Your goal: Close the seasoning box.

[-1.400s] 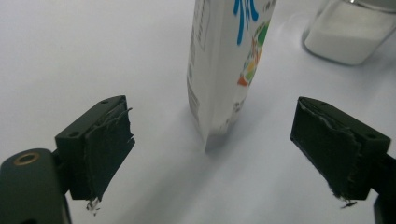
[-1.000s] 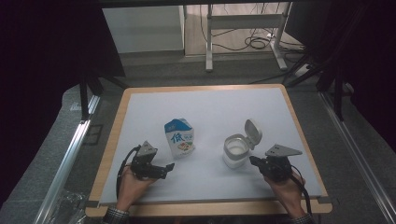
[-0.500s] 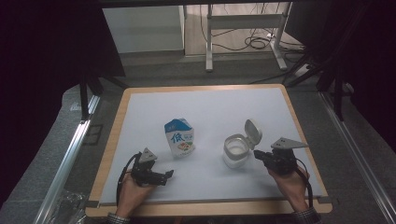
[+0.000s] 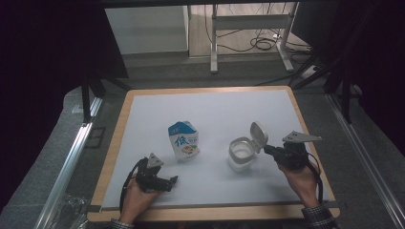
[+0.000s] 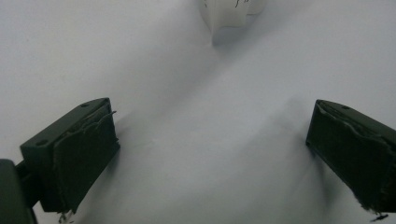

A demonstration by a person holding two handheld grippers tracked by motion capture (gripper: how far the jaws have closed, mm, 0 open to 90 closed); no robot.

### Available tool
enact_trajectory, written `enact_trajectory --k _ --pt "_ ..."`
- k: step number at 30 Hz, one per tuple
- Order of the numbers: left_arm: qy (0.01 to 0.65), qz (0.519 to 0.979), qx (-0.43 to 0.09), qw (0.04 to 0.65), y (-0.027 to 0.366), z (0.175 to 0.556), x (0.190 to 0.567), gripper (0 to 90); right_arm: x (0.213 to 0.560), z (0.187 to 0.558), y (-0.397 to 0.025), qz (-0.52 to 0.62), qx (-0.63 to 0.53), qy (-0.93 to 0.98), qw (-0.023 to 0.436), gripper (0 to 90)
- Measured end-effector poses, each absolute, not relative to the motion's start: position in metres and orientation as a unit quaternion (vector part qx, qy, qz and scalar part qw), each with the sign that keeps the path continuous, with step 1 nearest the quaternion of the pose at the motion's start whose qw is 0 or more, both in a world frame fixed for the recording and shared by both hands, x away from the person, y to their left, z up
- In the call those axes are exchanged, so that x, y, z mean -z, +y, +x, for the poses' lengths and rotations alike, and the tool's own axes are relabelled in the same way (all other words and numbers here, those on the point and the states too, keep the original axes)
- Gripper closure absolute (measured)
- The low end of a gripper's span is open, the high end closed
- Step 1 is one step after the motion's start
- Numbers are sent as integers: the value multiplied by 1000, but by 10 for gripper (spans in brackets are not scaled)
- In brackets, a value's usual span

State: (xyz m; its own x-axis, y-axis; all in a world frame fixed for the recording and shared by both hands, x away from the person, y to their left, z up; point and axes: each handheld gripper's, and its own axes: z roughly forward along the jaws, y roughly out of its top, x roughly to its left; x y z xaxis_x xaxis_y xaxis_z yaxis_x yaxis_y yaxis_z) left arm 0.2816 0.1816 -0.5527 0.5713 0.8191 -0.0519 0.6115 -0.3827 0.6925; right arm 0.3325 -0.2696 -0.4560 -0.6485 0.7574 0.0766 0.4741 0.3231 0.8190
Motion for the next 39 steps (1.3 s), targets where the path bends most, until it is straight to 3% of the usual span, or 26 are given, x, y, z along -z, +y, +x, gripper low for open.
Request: enact_trajectory --k 20,39 --pt "435 819 -153 341 182 282 553 11 433 345 -263 377 -458 791 152 893" --pt "437 818 -153 341 181 281 553 11 437 324 -257 357 -456 803 143 893"
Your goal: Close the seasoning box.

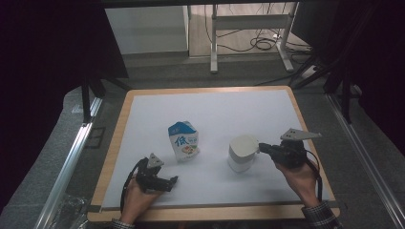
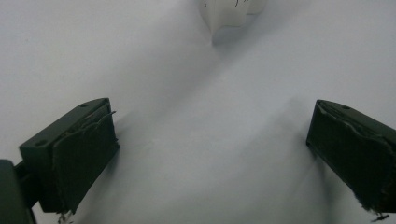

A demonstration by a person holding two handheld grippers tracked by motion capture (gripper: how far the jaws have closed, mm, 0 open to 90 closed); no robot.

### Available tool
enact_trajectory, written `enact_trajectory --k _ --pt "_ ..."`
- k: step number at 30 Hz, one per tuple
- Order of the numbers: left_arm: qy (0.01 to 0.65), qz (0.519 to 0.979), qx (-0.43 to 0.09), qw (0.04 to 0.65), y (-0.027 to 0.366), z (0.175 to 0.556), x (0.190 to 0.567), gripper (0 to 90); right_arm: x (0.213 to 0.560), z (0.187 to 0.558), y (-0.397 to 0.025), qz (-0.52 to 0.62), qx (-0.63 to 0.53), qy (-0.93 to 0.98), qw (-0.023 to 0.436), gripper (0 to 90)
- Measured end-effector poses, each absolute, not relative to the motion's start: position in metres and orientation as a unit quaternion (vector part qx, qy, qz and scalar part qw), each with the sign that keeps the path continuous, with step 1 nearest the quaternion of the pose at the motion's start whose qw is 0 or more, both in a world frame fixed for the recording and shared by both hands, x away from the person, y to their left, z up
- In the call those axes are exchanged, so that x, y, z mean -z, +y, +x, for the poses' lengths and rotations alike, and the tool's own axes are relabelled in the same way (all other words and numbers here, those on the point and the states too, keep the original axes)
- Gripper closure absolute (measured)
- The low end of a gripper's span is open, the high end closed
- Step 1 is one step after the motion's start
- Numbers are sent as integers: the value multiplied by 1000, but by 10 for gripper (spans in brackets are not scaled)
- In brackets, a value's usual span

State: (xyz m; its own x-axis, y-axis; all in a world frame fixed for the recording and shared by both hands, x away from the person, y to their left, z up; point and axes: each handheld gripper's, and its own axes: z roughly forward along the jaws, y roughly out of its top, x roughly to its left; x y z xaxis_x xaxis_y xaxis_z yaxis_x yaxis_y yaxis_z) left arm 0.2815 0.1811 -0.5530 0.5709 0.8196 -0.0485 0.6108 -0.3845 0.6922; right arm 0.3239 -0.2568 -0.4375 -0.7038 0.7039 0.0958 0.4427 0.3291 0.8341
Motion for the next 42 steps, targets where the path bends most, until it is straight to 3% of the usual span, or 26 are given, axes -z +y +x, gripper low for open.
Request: enact_trajectory --k 42 --pt "436 819 -153 341 181 281 553 12 503 301 -225 333 -441 828 98 893"
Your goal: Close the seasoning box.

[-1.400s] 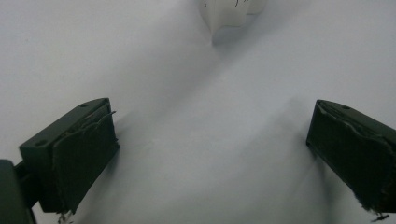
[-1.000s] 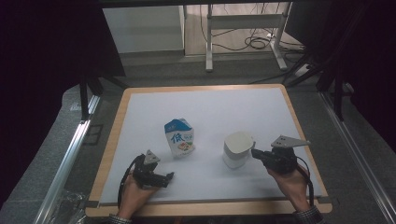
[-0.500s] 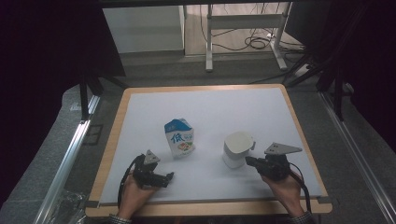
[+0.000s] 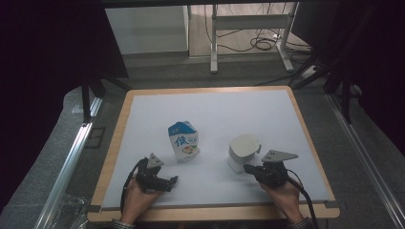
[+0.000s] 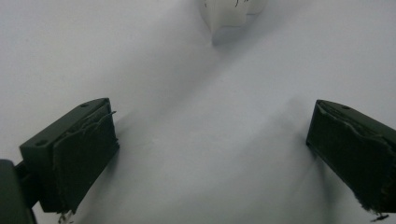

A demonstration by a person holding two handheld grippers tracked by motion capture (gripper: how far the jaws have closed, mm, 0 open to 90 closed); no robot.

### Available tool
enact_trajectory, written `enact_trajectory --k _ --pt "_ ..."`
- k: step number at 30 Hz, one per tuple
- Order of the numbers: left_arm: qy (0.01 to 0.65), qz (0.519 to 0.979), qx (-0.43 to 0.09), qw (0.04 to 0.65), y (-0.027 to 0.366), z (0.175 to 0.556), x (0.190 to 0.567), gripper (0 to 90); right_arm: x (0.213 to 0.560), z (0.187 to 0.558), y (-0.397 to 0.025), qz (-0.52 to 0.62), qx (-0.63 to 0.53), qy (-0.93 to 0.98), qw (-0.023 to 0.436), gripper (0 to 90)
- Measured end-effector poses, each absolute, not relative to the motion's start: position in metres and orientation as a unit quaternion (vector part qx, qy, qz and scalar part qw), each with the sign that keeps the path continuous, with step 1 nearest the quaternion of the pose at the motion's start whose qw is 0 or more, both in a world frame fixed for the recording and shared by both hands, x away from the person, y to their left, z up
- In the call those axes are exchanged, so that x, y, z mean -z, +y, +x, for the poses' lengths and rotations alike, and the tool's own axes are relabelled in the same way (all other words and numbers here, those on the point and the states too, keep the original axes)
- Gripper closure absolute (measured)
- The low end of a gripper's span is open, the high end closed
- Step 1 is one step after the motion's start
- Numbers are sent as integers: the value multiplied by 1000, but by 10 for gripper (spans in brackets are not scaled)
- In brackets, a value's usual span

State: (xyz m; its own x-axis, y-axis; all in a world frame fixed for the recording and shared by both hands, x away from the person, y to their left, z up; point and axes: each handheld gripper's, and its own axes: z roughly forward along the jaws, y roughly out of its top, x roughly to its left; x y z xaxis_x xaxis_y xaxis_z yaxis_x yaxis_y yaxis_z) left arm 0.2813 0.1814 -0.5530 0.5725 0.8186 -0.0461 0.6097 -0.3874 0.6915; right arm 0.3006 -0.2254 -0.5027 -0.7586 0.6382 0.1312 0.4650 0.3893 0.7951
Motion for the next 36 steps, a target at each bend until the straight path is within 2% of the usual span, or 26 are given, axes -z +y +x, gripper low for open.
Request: enact_trajectory --k 15,36 --pt "436 819 -153 341 181 281 553 12 508 305 -219 328 -442 830 89 895" --pt "436 819 -154 341 181 281 553 12 512 319 -201 318 -430 838 107 895"
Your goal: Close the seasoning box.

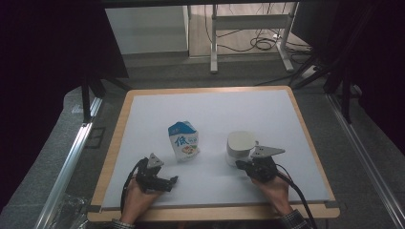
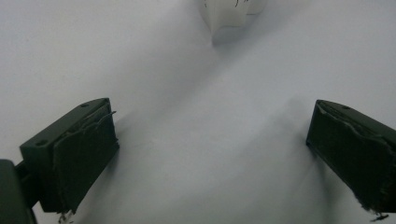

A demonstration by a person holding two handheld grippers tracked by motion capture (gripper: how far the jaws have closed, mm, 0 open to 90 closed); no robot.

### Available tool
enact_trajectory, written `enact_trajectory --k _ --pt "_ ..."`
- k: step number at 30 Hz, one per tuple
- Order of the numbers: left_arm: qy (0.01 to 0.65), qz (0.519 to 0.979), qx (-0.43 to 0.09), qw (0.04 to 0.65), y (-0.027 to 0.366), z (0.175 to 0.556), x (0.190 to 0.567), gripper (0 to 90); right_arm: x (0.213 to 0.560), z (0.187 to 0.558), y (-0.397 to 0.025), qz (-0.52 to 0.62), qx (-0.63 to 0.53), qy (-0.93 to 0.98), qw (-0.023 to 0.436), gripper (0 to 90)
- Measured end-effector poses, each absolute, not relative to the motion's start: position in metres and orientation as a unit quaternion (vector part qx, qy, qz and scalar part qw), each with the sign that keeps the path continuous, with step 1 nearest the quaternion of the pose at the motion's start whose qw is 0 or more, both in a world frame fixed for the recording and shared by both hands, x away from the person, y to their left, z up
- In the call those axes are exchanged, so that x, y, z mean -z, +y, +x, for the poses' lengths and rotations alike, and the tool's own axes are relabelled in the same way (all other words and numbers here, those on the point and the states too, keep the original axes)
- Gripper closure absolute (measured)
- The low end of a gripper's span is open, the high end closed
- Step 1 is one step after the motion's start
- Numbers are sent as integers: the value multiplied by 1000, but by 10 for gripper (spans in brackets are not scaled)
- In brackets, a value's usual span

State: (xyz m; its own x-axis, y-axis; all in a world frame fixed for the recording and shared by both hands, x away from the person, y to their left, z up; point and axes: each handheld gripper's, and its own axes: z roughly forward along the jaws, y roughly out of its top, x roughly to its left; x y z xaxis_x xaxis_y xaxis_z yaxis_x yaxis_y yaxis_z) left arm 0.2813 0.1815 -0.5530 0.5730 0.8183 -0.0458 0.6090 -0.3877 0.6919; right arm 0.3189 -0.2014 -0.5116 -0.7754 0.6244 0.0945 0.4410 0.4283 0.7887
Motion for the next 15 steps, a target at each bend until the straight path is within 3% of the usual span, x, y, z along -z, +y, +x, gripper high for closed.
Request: enact_trajectory --k 8,15 --pt "436 819 -154 341 182 281 553 12 505 310 -204 314 -428 838 124 812" --pt "436 818 -154 341 182 281 553 12 503 304 -219 328 -406 839 151 633"
